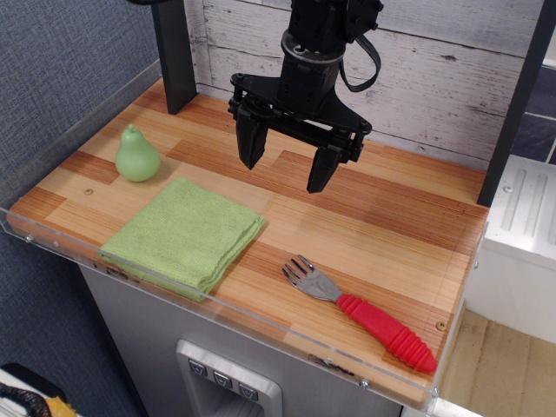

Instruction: Put the spoon on the upper left hand side of the table.

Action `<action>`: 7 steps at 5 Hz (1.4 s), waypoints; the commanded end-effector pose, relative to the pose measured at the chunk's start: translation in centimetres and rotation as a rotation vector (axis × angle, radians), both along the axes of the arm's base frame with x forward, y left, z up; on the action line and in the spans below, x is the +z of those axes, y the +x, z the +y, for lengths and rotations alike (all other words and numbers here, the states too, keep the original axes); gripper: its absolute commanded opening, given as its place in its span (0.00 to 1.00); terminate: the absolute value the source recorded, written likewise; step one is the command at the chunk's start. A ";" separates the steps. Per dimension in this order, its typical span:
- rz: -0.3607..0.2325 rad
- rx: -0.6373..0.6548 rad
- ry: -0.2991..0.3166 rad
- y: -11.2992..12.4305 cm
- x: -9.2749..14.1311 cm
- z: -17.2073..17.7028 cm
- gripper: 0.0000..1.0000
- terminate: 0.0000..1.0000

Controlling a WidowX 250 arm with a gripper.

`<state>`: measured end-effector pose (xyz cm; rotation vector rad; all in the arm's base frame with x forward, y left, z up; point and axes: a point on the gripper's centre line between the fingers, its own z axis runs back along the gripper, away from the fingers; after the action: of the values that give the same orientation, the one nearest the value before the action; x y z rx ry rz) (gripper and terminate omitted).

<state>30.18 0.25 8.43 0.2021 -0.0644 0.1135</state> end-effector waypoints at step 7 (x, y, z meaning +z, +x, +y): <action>-0.073 1.213 -0.194 -5.0 -2.4 -8.8 1.00 0.00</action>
<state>23.62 -8.50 4.72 0.0626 0.0276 1.3278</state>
